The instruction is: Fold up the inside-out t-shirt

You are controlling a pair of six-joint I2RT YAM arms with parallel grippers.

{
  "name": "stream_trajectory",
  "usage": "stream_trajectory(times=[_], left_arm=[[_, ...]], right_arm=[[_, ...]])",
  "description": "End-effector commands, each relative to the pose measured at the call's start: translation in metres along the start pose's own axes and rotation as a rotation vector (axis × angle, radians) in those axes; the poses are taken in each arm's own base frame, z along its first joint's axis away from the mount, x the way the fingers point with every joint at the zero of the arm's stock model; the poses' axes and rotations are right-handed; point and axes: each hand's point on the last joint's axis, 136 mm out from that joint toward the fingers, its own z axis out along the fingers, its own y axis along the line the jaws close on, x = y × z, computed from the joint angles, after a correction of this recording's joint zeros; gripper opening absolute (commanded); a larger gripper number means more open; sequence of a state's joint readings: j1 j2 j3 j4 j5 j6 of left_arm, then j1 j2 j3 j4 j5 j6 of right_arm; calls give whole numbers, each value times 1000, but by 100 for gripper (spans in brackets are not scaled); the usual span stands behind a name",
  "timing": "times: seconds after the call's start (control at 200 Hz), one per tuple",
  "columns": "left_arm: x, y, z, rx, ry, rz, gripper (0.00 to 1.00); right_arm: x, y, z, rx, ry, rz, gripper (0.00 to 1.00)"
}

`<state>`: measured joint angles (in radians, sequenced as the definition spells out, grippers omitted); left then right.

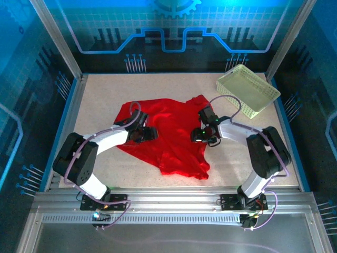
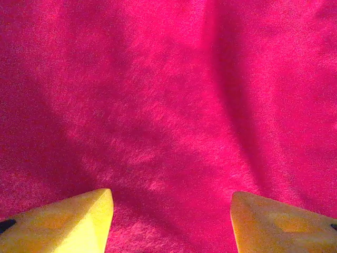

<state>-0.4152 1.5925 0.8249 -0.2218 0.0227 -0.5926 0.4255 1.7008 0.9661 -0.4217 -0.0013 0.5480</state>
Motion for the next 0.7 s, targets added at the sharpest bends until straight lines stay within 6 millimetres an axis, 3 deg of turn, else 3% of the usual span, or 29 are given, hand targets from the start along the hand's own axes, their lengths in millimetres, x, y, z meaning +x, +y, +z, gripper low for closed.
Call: stream_trajectory(times=[0.0,0.19,0.29,0.36,0.42,0.505,0.64,0.695], left_arm=[[22,12,3,-14,32,-59,60],[92,21,-11,-72,91,-53,57],[124,16,-22,-62,99,-60,57],[130,16,-32,-42,87,-81,62],[116,20,-46,-57,38,-82,63],[72,13,-66,-6,-49,-99,65],[-12,12,-94,-18,-168,-118,67],[-42,26,-99,-107,-201,-139,69]], right_arm=[[-41,-14,4,16,-50,85,65],[-82,-23,15,37,-55,112,65],[-86,-24,2,50,-84,113,65],[-87,-24,-13,56,-124,89,65],[-94,-17,-31,54,-172,37,65],[-112,-1,-51,57,-224,-67,66],[-146,21,-48,45,-219,-148,67],[-163,29,-42,41,-222,-172,67]])
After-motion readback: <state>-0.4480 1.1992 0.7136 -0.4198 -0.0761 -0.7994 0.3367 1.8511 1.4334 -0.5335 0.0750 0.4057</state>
